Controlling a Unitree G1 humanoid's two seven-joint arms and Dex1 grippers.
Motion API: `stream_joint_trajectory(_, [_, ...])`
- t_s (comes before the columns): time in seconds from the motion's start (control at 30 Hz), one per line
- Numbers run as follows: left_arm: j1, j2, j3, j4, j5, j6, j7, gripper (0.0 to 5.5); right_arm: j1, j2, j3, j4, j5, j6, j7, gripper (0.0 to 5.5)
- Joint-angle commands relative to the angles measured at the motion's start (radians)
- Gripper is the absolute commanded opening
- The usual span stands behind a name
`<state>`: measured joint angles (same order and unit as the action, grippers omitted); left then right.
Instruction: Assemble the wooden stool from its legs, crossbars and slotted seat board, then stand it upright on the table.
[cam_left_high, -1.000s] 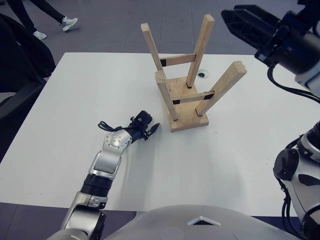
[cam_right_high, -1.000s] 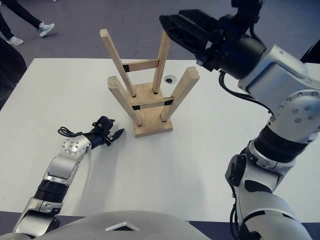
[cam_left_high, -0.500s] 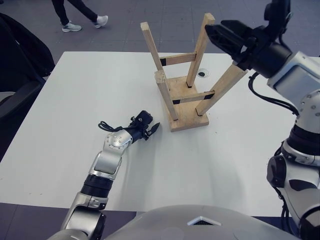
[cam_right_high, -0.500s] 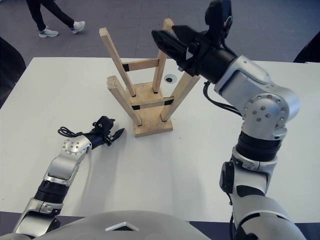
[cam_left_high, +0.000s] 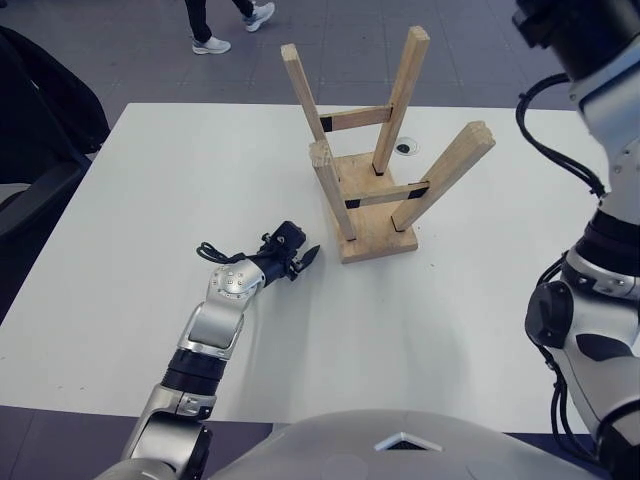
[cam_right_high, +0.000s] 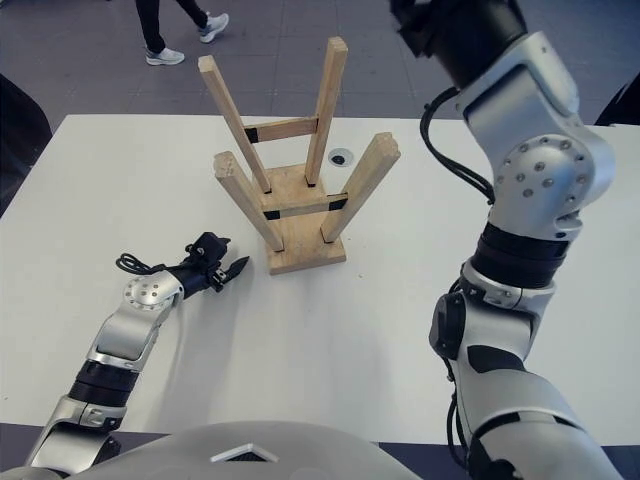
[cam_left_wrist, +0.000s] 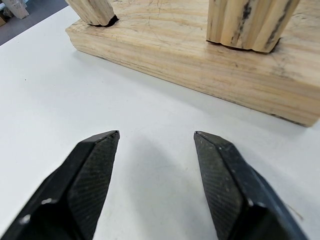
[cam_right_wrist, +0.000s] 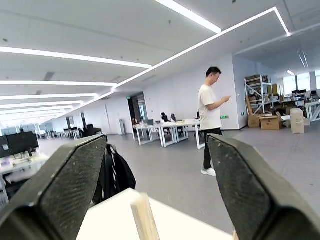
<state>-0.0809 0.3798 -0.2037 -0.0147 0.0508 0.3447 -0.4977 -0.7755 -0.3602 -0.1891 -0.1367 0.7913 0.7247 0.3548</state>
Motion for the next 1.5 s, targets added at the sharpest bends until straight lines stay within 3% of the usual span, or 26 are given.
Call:
stream_joint_trajectory(0.03, [0.007, 0.002, -0.01, -0.002, 0.009, 0.013, 0.0, 2.8, 0.218, -0.005, 0.198, 0.007, -0.101, 0.041, 0.073, 3.67])
stream_joint_trajectory(0.13, [0.003, -0.003, -0.014, 0.003, 0.01, 0.013, 0.0, 2.8, 0.289, -0.012, 0.25, 0.043, -0.165, 0.014, 0.102, 3.67])
stream_joint_trajectory(0.4, [0.008, 0.004, -0.019, 0.006, 0.008, 0.011, -0.004, 2.8, 0.156, -0.014, 0.088, -0.099, -0.031, 0.083, 0.058, 3.67])
stream_joint_trajectory(0.6, [0.015, 0.012, -0.011, 0.003, 0.004, 0.01, -0.002, 2.8, 0.039, 0.03, -0.103, -0.177, 0.138, 0.101, -0.13, 3.67])
stream_joint_trajectory(0.73, [0.001, 0.017, 0.008, 0.013, 0.004, -0.005, 0.011, 2.8, 0.121, -0.041, -0.145, -0.151, 0.102, 0.108, -0.146, 3.67])
stream_joint_trajectory(0.93, [-0.005, 0.008, 0.047, 0.019, 0.002, -0.026, 0.047, 2.8, 0.396, -0.107, -0.195, -0.061, -0.021, 0.052, -0.112, 3.67])
stream_joint_trajectory(1.13, [-0.001, 0.011, 0.045, 0.023, 0.003, -0.026, 0.041, 2.8, 0.709, -0.146, -0.026, -0.035, -0.173, 0.039, 0.018, 3.67])
stream_joint_trajectory(1.4, [0.001, 0.014, 0.037, 0.028, 0.007, -0.03, 0.033, 2.8, 0.754, -0.033, 0.119, -0.162, -0.146, 0.086, 0.036, 3.67])
stream_joint_trajectory(1.5, [0.001, 0.017, 0.033, 0.032, 0.009, -0.032, 0.027, 2.8, 0.732, -0.003, 0.176, -0.181, -0.155, 0.108, 0.021, 4.27])
